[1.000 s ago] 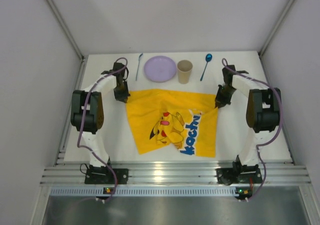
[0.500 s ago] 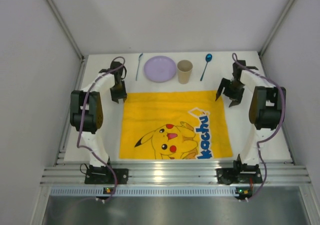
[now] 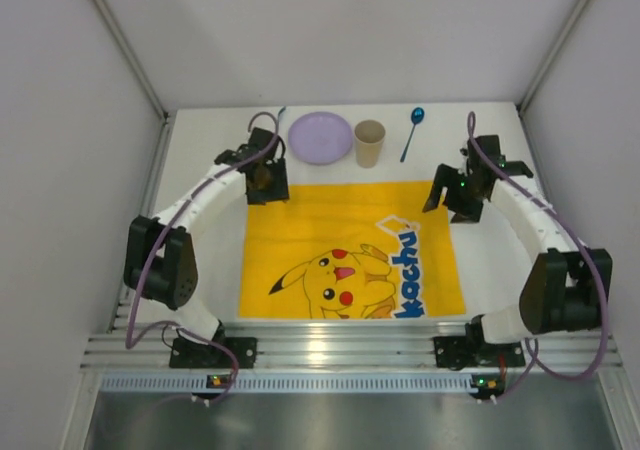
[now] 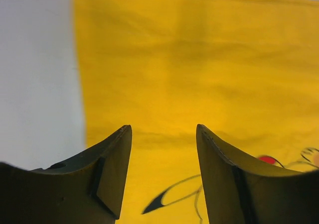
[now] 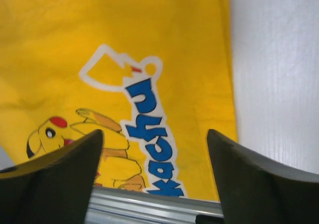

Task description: Set the dinner table for one person

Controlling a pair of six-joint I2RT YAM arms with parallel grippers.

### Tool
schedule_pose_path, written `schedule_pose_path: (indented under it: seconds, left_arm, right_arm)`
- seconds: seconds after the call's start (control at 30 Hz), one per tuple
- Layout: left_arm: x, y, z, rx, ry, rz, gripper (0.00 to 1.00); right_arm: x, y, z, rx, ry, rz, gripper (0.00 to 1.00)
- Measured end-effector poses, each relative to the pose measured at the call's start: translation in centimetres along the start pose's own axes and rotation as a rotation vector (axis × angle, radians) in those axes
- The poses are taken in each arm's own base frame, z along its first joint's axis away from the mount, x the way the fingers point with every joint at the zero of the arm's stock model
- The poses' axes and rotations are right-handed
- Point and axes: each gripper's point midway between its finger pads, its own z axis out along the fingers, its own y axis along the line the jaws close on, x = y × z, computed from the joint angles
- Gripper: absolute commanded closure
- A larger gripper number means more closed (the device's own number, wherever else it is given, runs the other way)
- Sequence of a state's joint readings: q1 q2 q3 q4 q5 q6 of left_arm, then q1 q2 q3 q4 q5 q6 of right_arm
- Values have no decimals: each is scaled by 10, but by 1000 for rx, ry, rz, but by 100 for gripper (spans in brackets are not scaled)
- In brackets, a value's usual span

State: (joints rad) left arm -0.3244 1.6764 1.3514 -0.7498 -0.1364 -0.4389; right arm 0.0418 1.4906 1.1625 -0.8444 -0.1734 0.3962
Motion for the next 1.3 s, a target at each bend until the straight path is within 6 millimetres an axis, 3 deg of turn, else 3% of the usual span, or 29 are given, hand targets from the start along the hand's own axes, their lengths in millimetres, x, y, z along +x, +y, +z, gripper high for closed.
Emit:
schedule_pose_path:
  seconds: [0.03, 0.07, 0.13, 0.3, 0.43, 0.93, 1.3]
  left_arm:
    - [10, -15, -1, 38, 7, 17, 42]
    - [24, -33, 2, 85, 24, 31, 43]
    - [53, -48, 14, 128, 85, 35, 44]
    - [107, -44, 56, 97, 264, -15, 45]
    - [96, -55, 59, 137, 238, -44, 45]
    - [75, -71, 71, 152, 229, -29, 45]
    - [77, -65, 70, 135, 212, -27, 45]
  right_arm:
    - [10, 12, -5, -42, -11, -31, 70]
    - [20, 21, -4, -78, -9, -48, 84]
    - [41, 28, 6, -114, 35, -54, 100]
    - [93, 6, 54, -63, 239, -13, 100]
    - [103, -1, 76, -42, 301, -6, 100]
    - [79, 21, 91, -106, 337, -11, 100]
    - [66, 6, 79, 1, 274, -48, 100]
